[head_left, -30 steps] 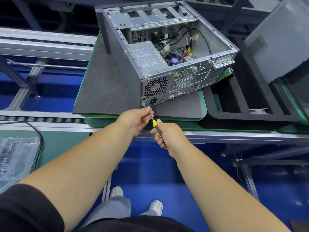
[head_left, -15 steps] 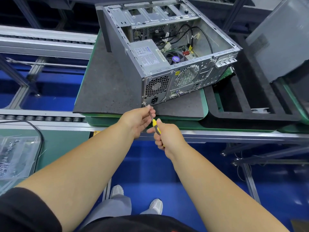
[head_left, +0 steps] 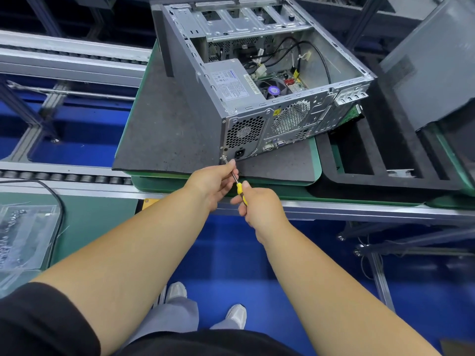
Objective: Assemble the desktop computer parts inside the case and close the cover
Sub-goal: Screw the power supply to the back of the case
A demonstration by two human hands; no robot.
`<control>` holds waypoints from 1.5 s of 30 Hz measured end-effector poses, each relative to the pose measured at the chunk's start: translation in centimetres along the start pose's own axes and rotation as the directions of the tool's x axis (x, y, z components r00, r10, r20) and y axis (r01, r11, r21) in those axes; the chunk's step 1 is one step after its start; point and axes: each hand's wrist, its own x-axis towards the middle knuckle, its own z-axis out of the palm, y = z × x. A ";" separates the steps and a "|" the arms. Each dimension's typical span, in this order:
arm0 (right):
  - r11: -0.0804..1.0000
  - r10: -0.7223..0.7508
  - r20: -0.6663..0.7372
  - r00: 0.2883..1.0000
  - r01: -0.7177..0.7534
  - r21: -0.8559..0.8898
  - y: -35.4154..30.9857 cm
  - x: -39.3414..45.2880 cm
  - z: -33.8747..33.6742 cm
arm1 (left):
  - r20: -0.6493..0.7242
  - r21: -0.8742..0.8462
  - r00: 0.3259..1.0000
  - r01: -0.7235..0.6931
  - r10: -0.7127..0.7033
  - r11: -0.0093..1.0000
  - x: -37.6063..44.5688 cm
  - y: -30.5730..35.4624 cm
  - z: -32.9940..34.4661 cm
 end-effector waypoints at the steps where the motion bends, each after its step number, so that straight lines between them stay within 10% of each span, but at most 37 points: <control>1: 0.985 0.095 0.082 0.992 -0.106 0.140 -0.1 -0.1 -0.1 | 0.019 -0.016 1.000 -0.006 0.006 1.000 -0.1 0.0 -0.1; 5: 0.897 0.158 0.246 0.957 -0.243 0.370 0.0 -0.2 -0.6 | 0.027 -0.020 0.999 -0.017 0.018 1.000 -0.3 0.4 -0.2; 12: 0.905 -0.299 -0.135 0.945 0.235 -0.355 1.2 0.1 -0.4 | -0.012 0.017 1.000 -0.008 0.008 1.000 0.0 0.5 0.2; 20: 0.987 0.063 0.117 0.991 -0.079 0.137 0.2 0.0 -0.5 | -0.083 0.081 0.996 -0.012 0.019 0.997 0.2 0.6 0.3; 28: 0.832 -0.405 -0.188 0.895 0.275 -0.483 1.4 0.1 -0.8 | -0.097 0.072 0.995 0.013 -0.006 0.997 -0.1 0.6 0.6; 33: 0.995 -0.088 -0.017 0.996 0.089 0.038 0.6 0.7 -0.7 | 0.004 0.006 0.999 0.035 -0.035 0.999 -0.6 0.4 0.5; 38: 0.978 0.060 0.140 0.988 -0.086 0.188 0.2 0.9 -1.5 | -0.012 -0.001 1.000 0.016 -0.016 1.000 -0.8 0.5 0.7; 45: 0.824 -0.301 -0.090 0.949 0.211 -0.526 0.2 -0.1 -0.5 | -0.031 0.069 0.999 -0.011 0.013 0.998 -0.4 0.6 0.8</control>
